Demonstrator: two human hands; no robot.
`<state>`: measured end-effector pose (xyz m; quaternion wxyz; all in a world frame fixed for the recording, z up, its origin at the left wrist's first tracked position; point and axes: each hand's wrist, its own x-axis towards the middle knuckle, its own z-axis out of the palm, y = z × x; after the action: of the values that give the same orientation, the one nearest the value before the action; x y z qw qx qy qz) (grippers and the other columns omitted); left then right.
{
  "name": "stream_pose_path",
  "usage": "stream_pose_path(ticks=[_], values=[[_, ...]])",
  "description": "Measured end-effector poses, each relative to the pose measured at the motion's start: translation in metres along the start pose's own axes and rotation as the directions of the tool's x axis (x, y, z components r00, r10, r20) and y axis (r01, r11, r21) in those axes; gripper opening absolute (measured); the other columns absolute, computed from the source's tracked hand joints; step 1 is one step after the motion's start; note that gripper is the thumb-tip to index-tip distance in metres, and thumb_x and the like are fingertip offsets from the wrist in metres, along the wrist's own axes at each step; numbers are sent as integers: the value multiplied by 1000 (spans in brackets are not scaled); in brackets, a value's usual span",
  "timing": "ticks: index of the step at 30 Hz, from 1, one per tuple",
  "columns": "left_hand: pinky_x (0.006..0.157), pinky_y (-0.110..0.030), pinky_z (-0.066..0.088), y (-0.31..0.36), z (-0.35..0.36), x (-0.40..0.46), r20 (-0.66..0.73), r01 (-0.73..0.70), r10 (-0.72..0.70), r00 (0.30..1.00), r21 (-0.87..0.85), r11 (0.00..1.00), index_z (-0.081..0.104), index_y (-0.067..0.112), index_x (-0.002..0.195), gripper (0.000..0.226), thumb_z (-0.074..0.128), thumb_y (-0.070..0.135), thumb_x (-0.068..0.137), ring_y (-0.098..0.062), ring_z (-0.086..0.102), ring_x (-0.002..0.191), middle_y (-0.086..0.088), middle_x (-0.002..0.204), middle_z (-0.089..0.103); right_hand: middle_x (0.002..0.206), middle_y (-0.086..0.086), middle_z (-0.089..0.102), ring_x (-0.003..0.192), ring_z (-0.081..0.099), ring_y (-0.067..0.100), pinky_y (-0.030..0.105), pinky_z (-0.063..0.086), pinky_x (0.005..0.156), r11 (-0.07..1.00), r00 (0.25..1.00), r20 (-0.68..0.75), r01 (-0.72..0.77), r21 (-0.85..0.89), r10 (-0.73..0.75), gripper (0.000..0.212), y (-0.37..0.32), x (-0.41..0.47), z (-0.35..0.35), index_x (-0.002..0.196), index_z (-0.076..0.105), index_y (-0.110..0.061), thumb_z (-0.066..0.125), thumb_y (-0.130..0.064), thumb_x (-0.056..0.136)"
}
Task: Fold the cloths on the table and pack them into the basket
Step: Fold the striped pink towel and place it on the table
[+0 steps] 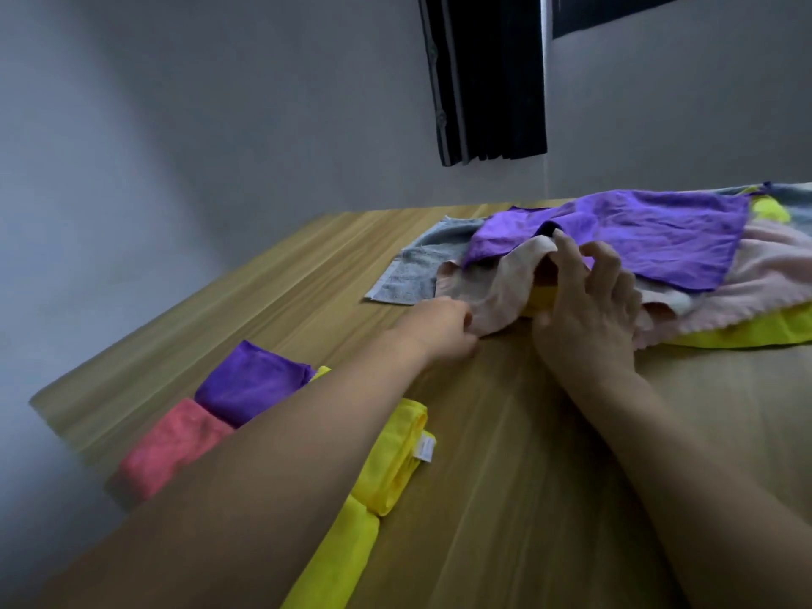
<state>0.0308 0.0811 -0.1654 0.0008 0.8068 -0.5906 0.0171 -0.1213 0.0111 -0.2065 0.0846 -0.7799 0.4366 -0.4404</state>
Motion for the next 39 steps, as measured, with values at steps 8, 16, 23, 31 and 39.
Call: stream_pose_path(ticks=[8,16,23,31,39], values=[[79,-32,44,-4,-16,16,-209,301,-444,871,-487,820,58,5,106,30,38,23,93,-29,55,94,-10,103,61,99,13,63,93,51,37,41,40,78,978,996,86,11,-209,7,18,14,12,8,96,64,-11,56,-15,80],[65,-41,61,3,-100,8,56,-226,-680,731,-921,-318,57,4,106,34,30,19,94,-29,64,79,-18,98,64,103,12,59,94,50,33,41,39,79,984,996,94,4,-178,13,19,-1,9,4,100,58,-13,48,-27,92],[68,-42,59,4,-121,-4,-103,-204,-714,692,-977,-58,62,7,82,34,36,27,87,-31,65,75,-14,81,69,76,-2,47,67,44,14,31,33,61,658,967,196,-256,708,165,13,-48,26,-24,93,44,-12,39,-23,98],[76,-35,53,-32,-112,-8,-171,-104,-848,502,-985,138,56,11,105,27,36,10,86,-25,63,90,-6,100,63,86,0,55,74,54,17,24,41,52,485,973,226,-217,847,41,14,-57,39,-38,109,42,-25,40,-35,99],[73,-30,46,-12,-93,-30,-90,99,-190,978,-599,794,42,20,107,31,59,20,81,-18,53,91,4,91,56,131,16,44,122,41,39,53,30,107,992,947,316,26,124,-64,59,-4,22,4,134,29,-19,60,-21,84]])
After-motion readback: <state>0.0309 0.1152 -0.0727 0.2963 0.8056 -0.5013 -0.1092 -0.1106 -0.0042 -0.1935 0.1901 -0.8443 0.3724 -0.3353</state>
